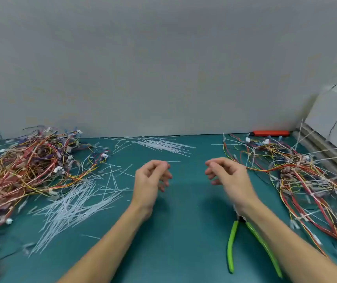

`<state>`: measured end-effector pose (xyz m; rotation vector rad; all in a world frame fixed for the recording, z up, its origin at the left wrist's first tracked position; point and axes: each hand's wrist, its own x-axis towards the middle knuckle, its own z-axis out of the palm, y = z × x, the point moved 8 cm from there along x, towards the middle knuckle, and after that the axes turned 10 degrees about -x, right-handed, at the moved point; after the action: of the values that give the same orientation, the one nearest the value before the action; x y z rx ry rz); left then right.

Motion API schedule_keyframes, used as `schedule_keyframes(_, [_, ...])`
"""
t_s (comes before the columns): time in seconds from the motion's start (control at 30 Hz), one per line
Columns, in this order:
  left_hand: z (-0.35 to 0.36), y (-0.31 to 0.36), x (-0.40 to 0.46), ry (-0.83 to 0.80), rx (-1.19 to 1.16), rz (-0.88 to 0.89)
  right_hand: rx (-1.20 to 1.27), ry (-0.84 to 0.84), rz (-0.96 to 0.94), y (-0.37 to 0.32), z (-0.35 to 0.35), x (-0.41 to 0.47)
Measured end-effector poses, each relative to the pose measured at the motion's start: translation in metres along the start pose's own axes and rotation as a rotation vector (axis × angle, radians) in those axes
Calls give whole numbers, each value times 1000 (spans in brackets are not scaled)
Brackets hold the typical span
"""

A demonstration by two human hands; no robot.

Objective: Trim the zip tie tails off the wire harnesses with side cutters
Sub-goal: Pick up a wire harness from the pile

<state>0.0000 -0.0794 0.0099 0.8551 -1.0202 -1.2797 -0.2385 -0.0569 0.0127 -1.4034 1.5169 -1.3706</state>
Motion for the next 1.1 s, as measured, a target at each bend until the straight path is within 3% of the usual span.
schedule_keyframes(0.17, [0,-28,-8,-105,103,-48,-103,-33,-1,24,5,-16])
schedule_keyframes(0.4, [-2,-37,-8,-128,198,-28,-332,-187,-72,17,23,-30])
schedule_keyframes(0.67, [0,-39,-8,-145,276,-3,-287,-151,-57,20,16,-27])
schedule_keyframes(0.83, [0,-42,-8,-161,322,-3,-281,-21,-53,18,-9,-18])
schedule_keyframes(0.97, [-1,-45,-8,-173,364,-10,-588,183,81,26,-76,12])
schedule_keyframes(1.1, [-1,-45,-5,-167,374,-5,-1171,159,217,27,-125,40])
